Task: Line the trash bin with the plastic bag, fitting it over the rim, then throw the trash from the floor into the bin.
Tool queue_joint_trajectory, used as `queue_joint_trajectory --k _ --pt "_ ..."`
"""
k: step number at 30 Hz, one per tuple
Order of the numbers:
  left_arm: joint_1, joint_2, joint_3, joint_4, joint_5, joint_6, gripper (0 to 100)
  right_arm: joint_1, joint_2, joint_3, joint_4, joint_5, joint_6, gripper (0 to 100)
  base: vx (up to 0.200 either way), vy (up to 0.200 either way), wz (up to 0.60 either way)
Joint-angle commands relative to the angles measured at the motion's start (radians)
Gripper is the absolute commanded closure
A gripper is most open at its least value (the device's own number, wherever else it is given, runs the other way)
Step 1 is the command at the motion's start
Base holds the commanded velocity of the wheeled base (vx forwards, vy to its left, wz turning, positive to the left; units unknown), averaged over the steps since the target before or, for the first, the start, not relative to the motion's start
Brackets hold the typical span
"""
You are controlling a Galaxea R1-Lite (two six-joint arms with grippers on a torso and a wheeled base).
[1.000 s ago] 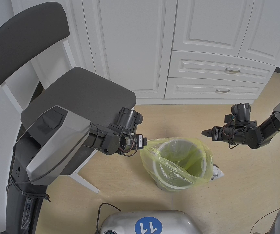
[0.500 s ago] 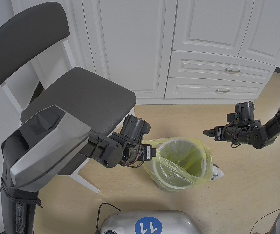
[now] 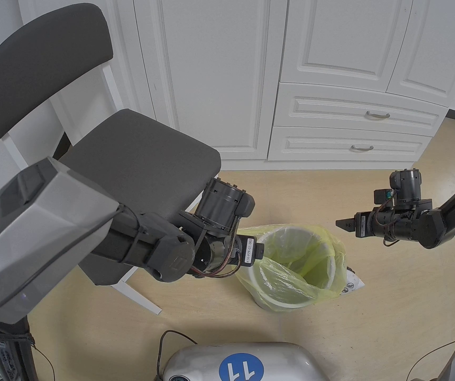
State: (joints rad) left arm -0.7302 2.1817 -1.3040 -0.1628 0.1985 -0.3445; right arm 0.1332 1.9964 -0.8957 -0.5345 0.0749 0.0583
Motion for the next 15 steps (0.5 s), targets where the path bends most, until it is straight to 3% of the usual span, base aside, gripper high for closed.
queue_joint_trajectory --k 1,8,15 --pt "-0.025 -0.074 0.037 0.003 0.018 0.002 0 0.003 -0.099 0.098 -0.007 -0.003 -0.002 0 0.000 0.000 0.00" --pt "-0.052 -0.099 0.042 0.134 0.081 0.022 0 0.003 -0.189 0.196 -0.005 -0.003 0.005 0 0.000 0.000 0.00" --pt "-0.075 -0.086 0.042 0.140 0.102 0.021 0 0.005 -0.288 0.357 -0.010 -0.001 -0.003 0 0.000 0.000 0.00"
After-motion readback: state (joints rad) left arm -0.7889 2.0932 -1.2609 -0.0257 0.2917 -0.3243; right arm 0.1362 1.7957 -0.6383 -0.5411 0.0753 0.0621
